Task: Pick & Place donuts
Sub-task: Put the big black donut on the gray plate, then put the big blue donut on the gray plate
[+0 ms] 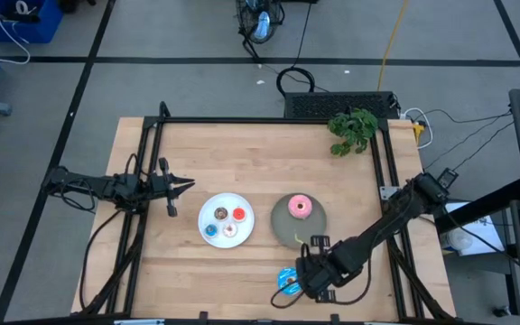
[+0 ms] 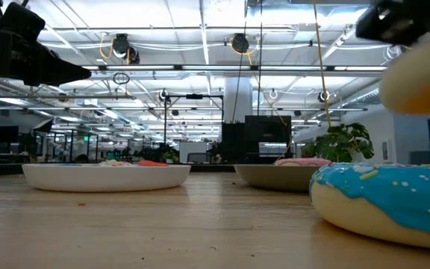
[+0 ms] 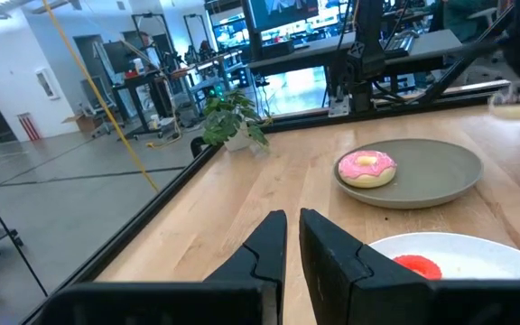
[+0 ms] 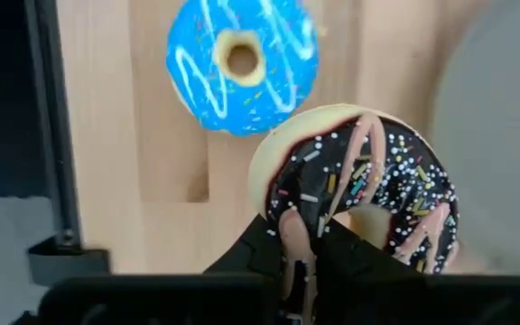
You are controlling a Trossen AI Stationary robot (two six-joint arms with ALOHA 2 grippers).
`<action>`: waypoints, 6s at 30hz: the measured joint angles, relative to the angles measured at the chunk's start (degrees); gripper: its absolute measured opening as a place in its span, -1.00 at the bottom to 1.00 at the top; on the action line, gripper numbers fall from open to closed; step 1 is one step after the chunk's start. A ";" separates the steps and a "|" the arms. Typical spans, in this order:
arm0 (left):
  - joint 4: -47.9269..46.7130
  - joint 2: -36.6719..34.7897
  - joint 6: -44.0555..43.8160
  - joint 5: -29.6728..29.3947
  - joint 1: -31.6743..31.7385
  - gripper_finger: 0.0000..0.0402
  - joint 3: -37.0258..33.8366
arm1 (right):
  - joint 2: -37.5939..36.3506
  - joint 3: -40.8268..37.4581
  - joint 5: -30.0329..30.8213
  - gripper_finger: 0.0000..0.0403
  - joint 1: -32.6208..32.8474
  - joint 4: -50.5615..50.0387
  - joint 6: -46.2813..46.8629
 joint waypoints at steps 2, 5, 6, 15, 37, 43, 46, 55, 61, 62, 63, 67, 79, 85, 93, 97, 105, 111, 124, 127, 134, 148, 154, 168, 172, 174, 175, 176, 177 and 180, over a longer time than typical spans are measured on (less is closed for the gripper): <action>0.00 -0.01 0.00 0.00 0.00 -0.79 0.00 | -0.07 2.96 1.11 -0.89 -1.02 -5.05 -0.43; 0.00 0.00 0.02 0.00 0.00 -0.79 0.00 | -0.09 6.10 3.11 -0.88 -2.53 -12.89 -0.88; 0.00 0.00 0.00 0.00 -0.01 -0.79 0.00 | -0.11 6.73 3.70 -0.88 -3.11 -14.95 -0.89; 0.00 -0.01 0.04 0.00 0.00 -0.79 0.00 | -0.47 7.76 4.27 -0.89 -8.94 -23.39 -3.52; -0.55 0.00 0.09 -0.02 0.01 -0.79 0.09 | -0.48 -12.20 -0.57 -0.90 -17.25 -3.54 -11.05; -0.57 -0.02 0.09 -0.02 -0.01 -0.79 0.09 | -0.48 -15.13 -0.54 -0.87 -18.38 -2.07 -10.06; -0.58 -0.01 0.09 -0.02 -0.01 -0.79 0.09 | -0.48 -15.39 -0.54 -0.84 -18.43 -0.82 -10.02; -0.61 0.00 0.09 -0.02 0.01 -0.79 0.09 | -0.48 -14.73 -0.54 -0.42 -18.43 1.84 -11.07; -0.61 0.00 0.07 -0.02 0.01 -0.79 0.07 | -0.48 -13.50 -0.61 -0.12 -18.71 -0.34 -11.15; -0.61 -0.02 0.07 -0.02 -0.01 -0.79 0.07 | -0.48 -13.24 -0.59 -0.09 -18.71 -0.38 -11.44; -0.61 -0.01 0.07 -0.02 0.01 -0.79 0.07 | -0.48 -12.89 -0.59 -0.06 -18.70 -0.43 -11.60; -0.61 -0.01 0.07 -0.02 0.02 -0.79 0.07 | -0.48 -11.85 -0.62 0.01 -18.69 0.00 -11.60; -0.61 0.00 0.07 -0.02 0.00 -0.79 0.07 | -0.48 -11.06 -3.53 0.05 -18.69 2.86 -11.43; -0.61 -0.01 0.04 0.00 0.02 -0.79 0.07 | -0.48 -11.06 -3.47 0.15 -18.71 3.63 -11.31; -0.59 -0.01 -0.31 0.00 -0.01 -0.79 0.04 | -0.48 -11.04 -0.36 0.29 -18.29 5.01 -10.59; -0.57 0.00 -0.34 0.00 0.02 -0.79 0.04 | -0.48 -11.04 0.23 0.30 -17.75 3.76 -10.00; -0.44 -0.02 -0.26 0.00 -0.01 -0.79 0.02 | -0.18 -11.02 1.26 0.30 -17.06 4.33 -8.60; -0.44 -0.02 -0.27 0.00 0.01 -0.79 0.02 | -0.18 -11.00 1.47 0.30 -15.94 7.43 -6.92; -0.37 0.00 -0.44 0.00 0.01 -0.79 0.02 | -0.18 -11.16 4.15 0.30 -14.30 4.32 -3.91; -0.37 0.00 -0.44 0.02 -0.01 -0.79 0.02 | -0.18 -11.17 5.20 0.30 -13.15 2.76 -2.54; -0.37 0.00 -0.44 0.02 -0.01 -0.79 0.02 | -0.16 -11.17 9.13 0.30 -11.09 1.77 -2.46; -0.35 -0.01 -0.42 0.02 0.02 -0.79 0.02 | -1.93 -2.62 11.41 0.30 -10.71 -4.80 -4.25; -0.35 -0.02 -0.56 0.02 0.02 -0.79 0.02 | -2.63 0.22 1.34 0.30 -10.76 6.93 -5.39; -0.39 -0.02 -0.46 0.02 -0.01 -0.79 0.02 | -1.27 0.16 -3.26 0.30 -8.10 20.51 -8.46; -0.34 0.00 -0.42 0.02 0.01 -0.79 0.01 | 0.69 0.17 -3.16 0.25 -5.68 22.99 -9.36; -0.06 -0.02 -0.42 0.02 0.02 -0.79 -0.04 | 1.78 0.80 -3.06 0.21 -4.74 22.38 -8.66; -0.04 0.00 -0.42 0.02 0.00 -0.79 -0.04 | 2.56 1.83 -2.28 0.19 -4.20 20.90 -8.61; -0.03 -0.02 -0.42 0.02 0.00 -0.79 -0.04 | 3.59 3.18 -0.97 0.18 -3.65 19.62 -8.68; -0.02 -0.02 -0.42 0.02 0.00 -0.79 -0.04 | 4.68 4.80 0.27 0.16 -3.08 18.47 -9.46; -0.02 -0.01 -0.64 0.02 0.01 -0.79 -0.04 | 8.19 10.05 4.62 0.13 -1.88 14.77 -12.50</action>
